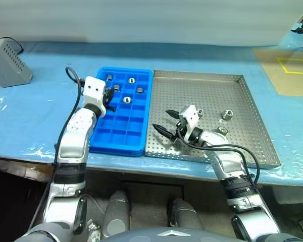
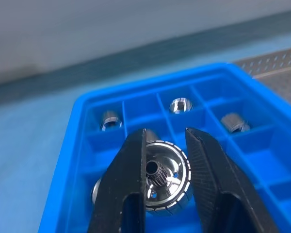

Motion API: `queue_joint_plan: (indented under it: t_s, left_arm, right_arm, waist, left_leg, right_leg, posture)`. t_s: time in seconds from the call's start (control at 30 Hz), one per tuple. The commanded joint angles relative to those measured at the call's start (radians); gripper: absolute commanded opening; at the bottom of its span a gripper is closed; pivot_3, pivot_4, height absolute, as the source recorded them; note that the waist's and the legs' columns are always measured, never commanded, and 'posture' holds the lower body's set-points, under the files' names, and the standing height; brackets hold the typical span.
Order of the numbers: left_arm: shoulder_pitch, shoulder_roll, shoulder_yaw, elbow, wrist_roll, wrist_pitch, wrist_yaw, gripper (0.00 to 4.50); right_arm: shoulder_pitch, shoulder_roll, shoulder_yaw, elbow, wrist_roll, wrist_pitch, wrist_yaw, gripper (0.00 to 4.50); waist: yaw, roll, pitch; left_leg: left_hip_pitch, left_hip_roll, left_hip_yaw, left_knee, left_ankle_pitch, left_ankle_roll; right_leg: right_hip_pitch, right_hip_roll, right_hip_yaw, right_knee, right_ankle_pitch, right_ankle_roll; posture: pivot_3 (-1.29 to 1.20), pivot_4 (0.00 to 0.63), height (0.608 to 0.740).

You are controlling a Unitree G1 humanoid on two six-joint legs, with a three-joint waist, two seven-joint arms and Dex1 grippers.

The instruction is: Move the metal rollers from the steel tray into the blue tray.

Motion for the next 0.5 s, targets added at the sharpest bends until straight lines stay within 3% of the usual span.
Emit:
queue_joint_plan:
  t_s: [0.03,0.37,0.5]
  left_arm:
    - [0.028,0.011,-0.013,-0.058,0.015,-0.002,0.03,0.88]
    - [0.007,0.022,-0.046,0.04,0.006,-0.039,0.025,0.88]
    - [-0.022,0.015,-0.049,0.085,0.003,-0.061,0.031,2.12]
  right_arm:
    - [-0.027,0.009,0.0,0.001,0.006,-0.032,0.015,4.5]
    - [-0.017,0.017,-0.015,-0.03,0.019,-0.006,0.016,4.5]
    - [0.002,0.01,-0.028,-0.057,0.019,0.005,-0.001,4.5]
  waist:
    - [0.003,0.0,0.0]
    - [0.002,0.0,0.0]
    - [0.001,0.0,0.0]
  left_leg:
    - [0.0,0.0,-0.001,0.0,0.0,-0.001]
    - [-0.002,-0.001,-0.007,-0.002,0.005,-0.007]
    - [-0.004,-0.001,-0.008,-0.002,0.005,-0.008]
  right_leg:
    - [0.0,0.0,0.0,0.0,0.0,0.0]
    - [-0.001,0.001,-0.004,0.0,0.0,0.0]
    - [-0.002,0.001,-0.004,0.0,0.0,0.0]
  posture:
    - [0.14,0.15,0.74]
    - [0.09,0.15,0.74]
    - [0.07,0.15,0.74]
